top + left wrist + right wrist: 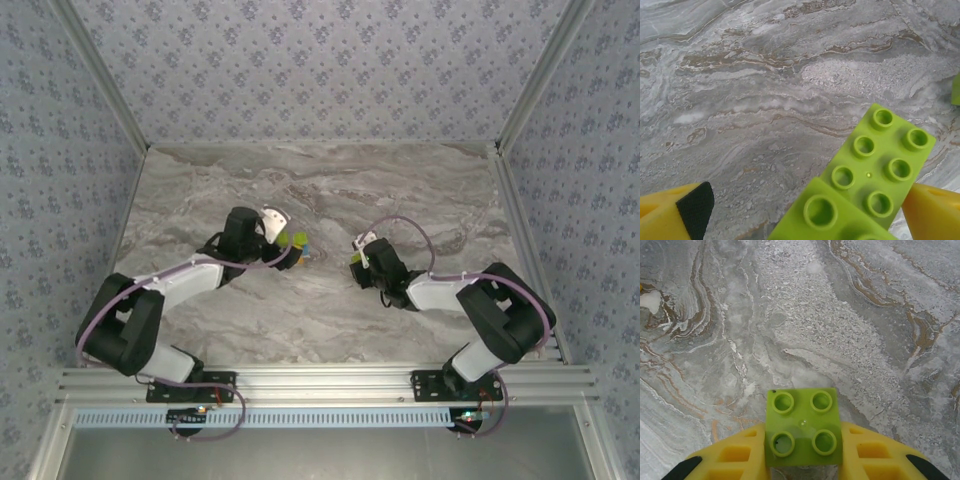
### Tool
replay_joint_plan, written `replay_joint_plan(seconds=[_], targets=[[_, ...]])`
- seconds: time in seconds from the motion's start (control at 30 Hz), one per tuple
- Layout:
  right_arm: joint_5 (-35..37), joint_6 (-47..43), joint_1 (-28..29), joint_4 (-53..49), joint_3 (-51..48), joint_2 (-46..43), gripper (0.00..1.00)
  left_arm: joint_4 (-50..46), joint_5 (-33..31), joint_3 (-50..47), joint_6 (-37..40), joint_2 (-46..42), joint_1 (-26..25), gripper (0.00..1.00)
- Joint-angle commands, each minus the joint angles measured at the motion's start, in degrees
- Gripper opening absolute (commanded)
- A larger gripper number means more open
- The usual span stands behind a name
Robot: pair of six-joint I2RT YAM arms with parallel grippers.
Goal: Assemble a carrot with lego
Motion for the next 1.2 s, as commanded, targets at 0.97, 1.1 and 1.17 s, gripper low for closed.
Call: replay_joint_plan(seconds=[0.97,1.1,1.17], targets=[[-1.03,-0.34,-0.23,-0.97,1.69,1.02,0.22,-4.78,11.03,7.02,1.94,6.59,0.17,0.58],[-1.25,-0.59,-0.17,-1.3,1.82,0.49,0.22,-5.3,11.32,6.93,2.12,6.62,0.15,0.53],[-1.42,-0.98,-0.31,-1.86,2.13,0.34,0.22,-5.41,11.32,6.69,2.21,6.36,0.16,0.51]])
